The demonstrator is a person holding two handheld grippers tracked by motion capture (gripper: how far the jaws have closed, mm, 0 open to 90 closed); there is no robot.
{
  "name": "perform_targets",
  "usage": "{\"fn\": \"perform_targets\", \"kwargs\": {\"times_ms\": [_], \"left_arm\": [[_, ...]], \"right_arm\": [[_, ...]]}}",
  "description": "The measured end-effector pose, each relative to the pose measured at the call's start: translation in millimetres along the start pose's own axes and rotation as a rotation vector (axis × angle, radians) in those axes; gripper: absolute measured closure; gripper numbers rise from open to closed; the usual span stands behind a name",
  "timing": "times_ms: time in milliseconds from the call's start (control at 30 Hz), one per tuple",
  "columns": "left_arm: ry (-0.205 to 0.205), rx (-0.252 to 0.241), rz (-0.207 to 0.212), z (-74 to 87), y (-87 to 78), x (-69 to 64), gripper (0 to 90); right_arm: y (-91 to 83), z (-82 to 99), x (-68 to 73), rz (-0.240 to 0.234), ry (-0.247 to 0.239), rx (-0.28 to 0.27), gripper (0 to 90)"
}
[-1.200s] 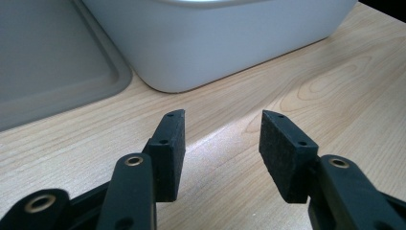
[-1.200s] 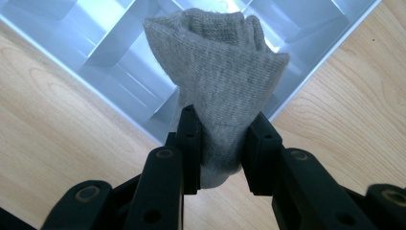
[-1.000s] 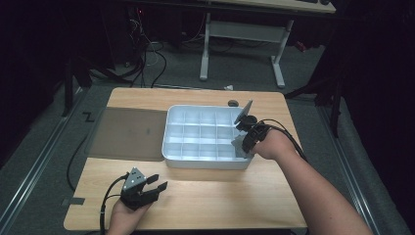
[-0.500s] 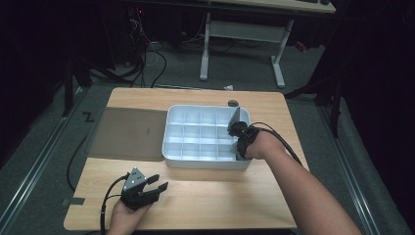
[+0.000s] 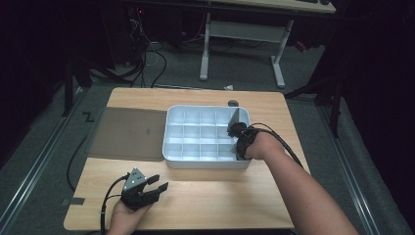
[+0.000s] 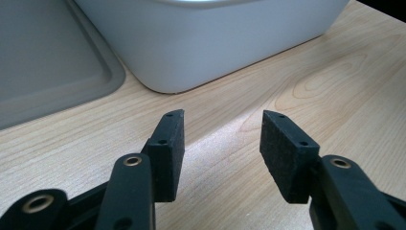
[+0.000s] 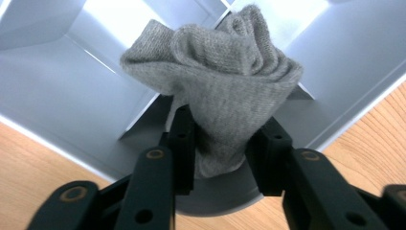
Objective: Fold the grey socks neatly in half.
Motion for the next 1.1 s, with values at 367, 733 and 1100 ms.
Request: {"fn": "perform_targets", "kwargs": {"times_ms": [367, 733, 1100], "left_arm": [[-0.001, 0.009, 0.000, 1.2, 0.6, 0.1, 51.6], [-0.001, 0.020, 0.001, 4.4, 2.6, 0.2, 51.6], [-0.007, 0.023, 0.004, 6.1, 3.9, -1.7, 51.6]], "right_arm": [[-21.3, -1.5, 1.6, -0.021, 0.057, -0.045, 54.5], [-18.8, -16.7, 0.5, -0.007, 0.039, -0.099, 63.8], [-2.8, -14.8, -2.2, 0.035, 0.006, -0.025, 76.7]]}}
Point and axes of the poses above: each handheld gripper's, and its own axes: y roughly forward along the jaws, z roughly out of its underside, x roughly to its left, the point moved 9 cm from there along y, roughly forward along the jaws, and after that the axes turned 13 degrees about -x, right-handed, at the moved point
